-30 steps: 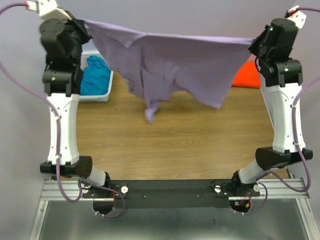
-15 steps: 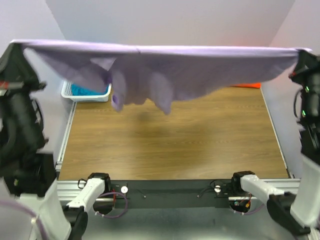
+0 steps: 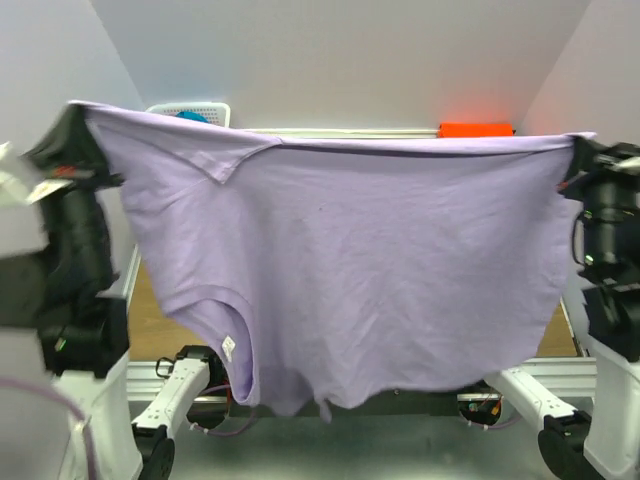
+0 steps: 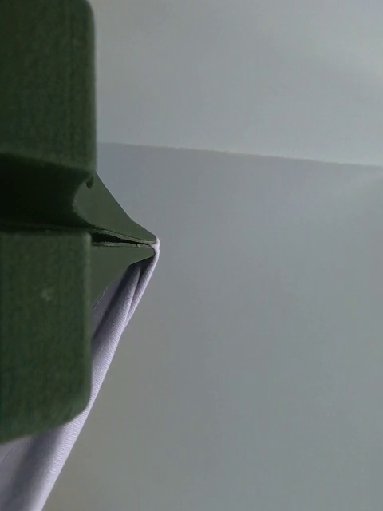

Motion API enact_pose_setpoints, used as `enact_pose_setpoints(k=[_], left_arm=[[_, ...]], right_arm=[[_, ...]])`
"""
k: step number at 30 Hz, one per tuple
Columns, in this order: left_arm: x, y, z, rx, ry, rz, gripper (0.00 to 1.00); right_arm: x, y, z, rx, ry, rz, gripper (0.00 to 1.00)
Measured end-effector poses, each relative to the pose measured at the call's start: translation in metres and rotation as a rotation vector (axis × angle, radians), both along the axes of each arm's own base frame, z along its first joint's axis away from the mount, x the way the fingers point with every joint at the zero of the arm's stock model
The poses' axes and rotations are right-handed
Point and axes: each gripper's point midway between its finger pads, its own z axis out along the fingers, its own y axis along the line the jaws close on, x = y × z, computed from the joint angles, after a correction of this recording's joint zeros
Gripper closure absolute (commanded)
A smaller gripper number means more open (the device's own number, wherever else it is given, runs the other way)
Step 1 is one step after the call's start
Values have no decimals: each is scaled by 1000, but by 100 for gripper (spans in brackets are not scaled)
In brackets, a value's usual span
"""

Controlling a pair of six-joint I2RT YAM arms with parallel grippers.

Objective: Fold and stack the t-shirts
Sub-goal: Flatten the tshirt out, then fold the tshirt

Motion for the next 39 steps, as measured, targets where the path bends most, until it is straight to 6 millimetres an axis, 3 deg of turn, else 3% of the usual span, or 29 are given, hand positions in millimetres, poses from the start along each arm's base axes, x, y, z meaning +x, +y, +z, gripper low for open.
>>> enact_pose_setpoints(k=[3, 4, 5, 7, 9, 12, 13, 15, 18, 22, 26, 33, 39], left_arm=[[78, -15, -64, 49, 185, -47, 100], [114, -22, -95, 66, 264, -70, 100], [135, -25, -116, 72, 319, -81, 100], [190, -35, -178, 91, 468, -114, 100], [244, -43, -253, 102, 631, -147, 100], [297, -54, -351, 107, 834, -195, 100], [306, -57, -371, 106, 871, -211, 100], [328, -65, -423, 101, 973, -251, 100], [349, -73, -480, 88, 1080, -290, 100], [370, -78, -503, 75, 1104, -312, 100], [390, -82, -499, 68, 1076, -328, 100], [406, -92, -496, 33, 1067, -374, 100], [404, -100, -490, -19, 1085, -416, 100]], right_arm=[[46, 5, -68, -44, 192, -14, 98], [57, 5, -85, -53, 241, -23, 99], [77, 4, -114, -68, 310, -42, 99], [108, 1, -185, -104, 469, -90, 99], [131, 0, -250, -143, 605, -114, 99], [146, -1, -348, -201, 786, -122, 99], [149, -2, -369, -209, 823, -123, 99], [163, -8, -407, -213, 872, -138, 99], [185, -16, -432, -200, 878, -157, 99], [212, -29, -460, -173, 882, -168, 99], [240, -30, -469, -165, 870, -145, 99], [274, -23, -462, -145, 828, -86, 99], [285, -21, -448, -137, 806, -64, 99]])
